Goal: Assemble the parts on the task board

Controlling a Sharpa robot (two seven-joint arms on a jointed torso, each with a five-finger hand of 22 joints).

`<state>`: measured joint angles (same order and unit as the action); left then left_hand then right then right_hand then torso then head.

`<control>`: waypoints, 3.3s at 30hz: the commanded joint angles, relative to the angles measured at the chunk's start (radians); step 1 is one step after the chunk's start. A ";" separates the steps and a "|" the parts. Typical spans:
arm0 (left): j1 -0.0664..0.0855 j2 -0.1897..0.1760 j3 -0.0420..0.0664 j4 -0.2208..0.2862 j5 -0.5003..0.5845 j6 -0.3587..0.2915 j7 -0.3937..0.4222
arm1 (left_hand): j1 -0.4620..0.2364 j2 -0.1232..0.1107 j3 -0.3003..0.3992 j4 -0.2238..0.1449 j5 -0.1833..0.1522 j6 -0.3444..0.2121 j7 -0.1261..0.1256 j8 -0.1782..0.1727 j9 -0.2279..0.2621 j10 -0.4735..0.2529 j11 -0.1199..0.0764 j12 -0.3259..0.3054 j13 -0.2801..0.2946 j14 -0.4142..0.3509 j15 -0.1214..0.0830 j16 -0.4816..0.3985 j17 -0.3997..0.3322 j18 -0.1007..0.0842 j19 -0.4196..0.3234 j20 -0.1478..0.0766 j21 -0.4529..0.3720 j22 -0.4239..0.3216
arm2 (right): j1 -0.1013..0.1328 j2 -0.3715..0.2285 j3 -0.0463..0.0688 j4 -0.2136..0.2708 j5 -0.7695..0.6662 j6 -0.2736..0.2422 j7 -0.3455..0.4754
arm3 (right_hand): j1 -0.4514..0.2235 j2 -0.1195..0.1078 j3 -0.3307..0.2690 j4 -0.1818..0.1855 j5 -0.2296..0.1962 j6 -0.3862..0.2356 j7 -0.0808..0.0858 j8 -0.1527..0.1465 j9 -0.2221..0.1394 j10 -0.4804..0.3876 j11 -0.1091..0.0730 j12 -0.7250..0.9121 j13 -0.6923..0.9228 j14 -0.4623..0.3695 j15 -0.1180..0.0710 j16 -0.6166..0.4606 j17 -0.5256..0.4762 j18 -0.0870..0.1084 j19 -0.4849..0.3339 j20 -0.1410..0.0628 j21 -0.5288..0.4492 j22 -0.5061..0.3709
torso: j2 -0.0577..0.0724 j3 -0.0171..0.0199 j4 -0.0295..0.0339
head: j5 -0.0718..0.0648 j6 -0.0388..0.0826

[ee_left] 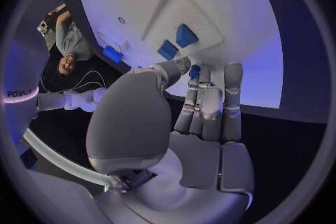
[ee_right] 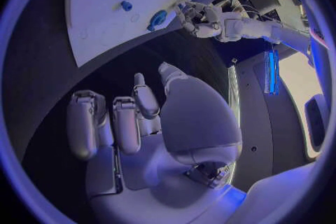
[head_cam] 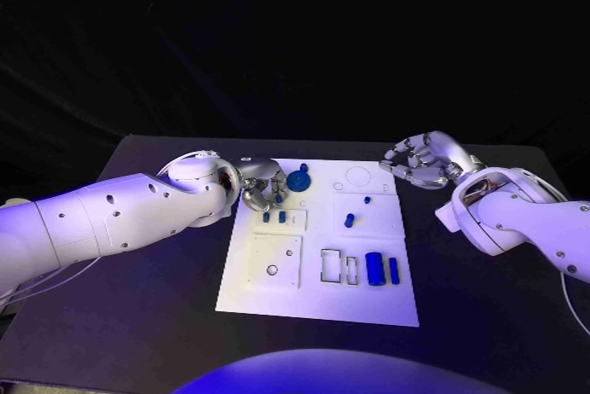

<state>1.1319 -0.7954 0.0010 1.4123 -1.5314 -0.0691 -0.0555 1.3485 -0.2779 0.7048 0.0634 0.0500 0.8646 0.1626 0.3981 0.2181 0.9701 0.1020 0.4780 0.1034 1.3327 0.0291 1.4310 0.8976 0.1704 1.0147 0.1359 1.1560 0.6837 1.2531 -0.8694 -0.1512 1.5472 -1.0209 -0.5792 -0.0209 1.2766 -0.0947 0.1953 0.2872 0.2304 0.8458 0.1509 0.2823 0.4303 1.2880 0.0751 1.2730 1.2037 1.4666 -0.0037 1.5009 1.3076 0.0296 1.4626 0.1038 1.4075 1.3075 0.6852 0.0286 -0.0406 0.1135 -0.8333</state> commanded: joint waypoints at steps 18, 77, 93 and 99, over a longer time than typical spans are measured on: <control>0.000 -0.009 0.001 -0.010 -0.004 -0.031 -0.003 | 0.014 -0.001 -0.040 0.011 0.004 -0.074 -0.007 -0.069 -0.020 -0.112 0.034 -0.072 -0.028 -0.052 0.031 -0.019 -0.084 0.015 -0.043 0.020 -0.045 -0.066 | -0.001 -0.001 0.000 -0.005 -0.025 0.028 -0.004 | 0.009 -0.028 0.057 0.001 0.004 -0.016 0.002 0.010 -0.013 -0.258 -0.007 -0.413 -0.430 0.029 -0.002 -0.091 -0.033 0.046 -0.068 -0.004 -0.137 0.060 | -0.001 -0.0004 -0.0007 | -0.001 0.005; 0.013 -0.193 0.029 0.113 1.284 -0.139 0.445 | 0.031 0.039 -0.067 0.013 0.004 0.010 0.031 -0.048 -0.017 -0.019 0.027 -0.004 -0.022 -0.342 0.028 -0.343 -0.530 0.015 -0.149 0.018 -0.226 -0.179 | -0.034 0.154 -0.002 -0.072 -0.671 0.387 -0.221 | 0.141 -0.165 0.382 -0.127 0.002 0.178 -0.002 -0.017 -0.067 -0.210 0.017 -1.062 -1.050 0.029 0.015 -0.123 -0.057 0.053 -0.073 0.009 -0.203 0.054 | 0.003 -0.0041 0.0022 | -0.074 0.027; 0.013 -0.193 0.029 0.112 1.277 -0.122 0.436 | 0.036 0.044 -0.074 0.005 0.004 0.024 0.030 -0.039 -0.013 -0.024 0.027 -0.005 -0.025 -0.343 0.028 -0.353 -0.535 0.014 -0.144 0.017 -0.236 -0.186 | -0.051 0.161 -0.003 -0.077 -0.702 0.412 -0.230 | 0.125 -0.173 0.398 -0.139 0.000 0.202 -0.004 -0.007 -0.061 -0.222 0.020 -1.078 -1.072 -0.002 0.017 -0.189 -0.152 0.064 -0.104 0.012 -0.260 0.027 | 0.001 -0.0027 -0.0004 | -0.071 0.021; 0.013 -0.191 0.029 0.111 1.272 -0.123 0.434 | 0.036 0.044 -0.075 0.005 0.004 0.022 0.031 -0.040 -0.014 -0.026 0.028 -0.006 -0.025 -0.343 0.028 -0.353 -0.535 0.014 -0.144 0.017 -0.237 -0.187 | -0.058 0.160 -0.003 -0.073 -0.704 0.387 -0.230 | 0.128 -0.154 0.410 -0.156 0.000 0.234 -0.023 0.016 -0.049 -0.156 -0.002 -1.046 -1.065 0.018 -0.001 -0.161 -0.115 0.054 -0.072 0.000 -0.206 0.059 | 0.002 -0.0027 0.0011 | -0.073 0.020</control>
<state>1.1439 -0.9888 0.0286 1.5215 -0.2610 -0.2050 0.3709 1.3870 -0.2422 0.6360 0.0690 0.0499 0.8883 0.1855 0.3594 0.2053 0.9457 0.1269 0.4716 0.0802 0.9933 0.0574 1.0830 0.3636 0.1701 0.8612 0.1536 0.9245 0.4986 1.2100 -0.7101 -0.1437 1.4727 -1.7134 -0.2330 -0.2428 1.4028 -0.2577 0.6037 0.1350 0.2323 0.9138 0.1616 0.2939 0.3796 1.1144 0.0779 0.2118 0.1232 1.4642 0.0024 1.3355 1.1866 0.0772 1.3830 0.1051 1.1925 1.3075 0.6867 0.0259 -0.0405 0.0428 -0.8127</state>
